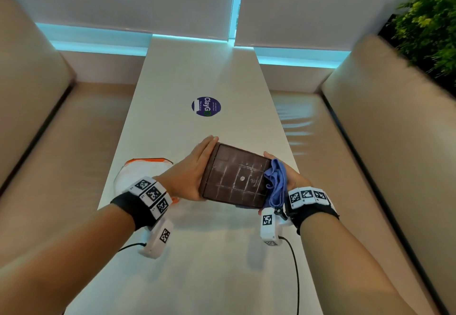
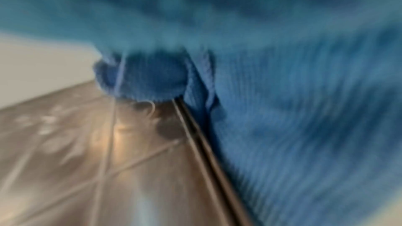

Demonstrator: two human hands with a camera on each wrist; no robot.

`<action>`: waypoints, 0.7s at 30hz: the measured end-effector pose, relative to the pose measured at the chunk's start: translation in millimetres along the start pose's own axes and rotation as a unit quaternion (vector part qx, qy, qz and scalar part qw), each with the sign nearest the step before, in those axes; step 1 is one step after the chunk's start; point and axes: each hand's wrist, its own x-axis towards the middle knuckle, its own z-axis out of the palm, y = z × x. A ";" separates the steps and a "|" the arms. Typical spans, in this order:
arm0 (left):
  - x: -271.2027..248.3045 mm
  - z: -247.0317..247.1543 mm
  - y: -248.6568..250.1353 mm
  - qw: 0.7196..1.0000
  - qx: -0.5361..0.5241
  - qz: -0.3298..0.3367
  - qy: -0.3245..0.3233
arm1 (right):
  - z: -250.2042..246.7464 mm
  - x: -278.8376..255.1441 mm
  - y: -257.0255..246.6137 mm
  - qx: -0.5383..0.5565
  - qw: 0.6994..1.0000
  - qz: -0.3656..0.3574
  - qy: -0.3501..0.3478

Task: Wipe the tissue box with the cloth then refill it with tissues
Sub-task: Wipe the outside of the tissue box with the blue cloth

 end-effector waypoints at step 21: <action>-16.9 74.8 -26.7 0.935 -0.321 -0.138 0.066 | 29.6 22.9 37.7 -0.367 0.883 -0.288 0.056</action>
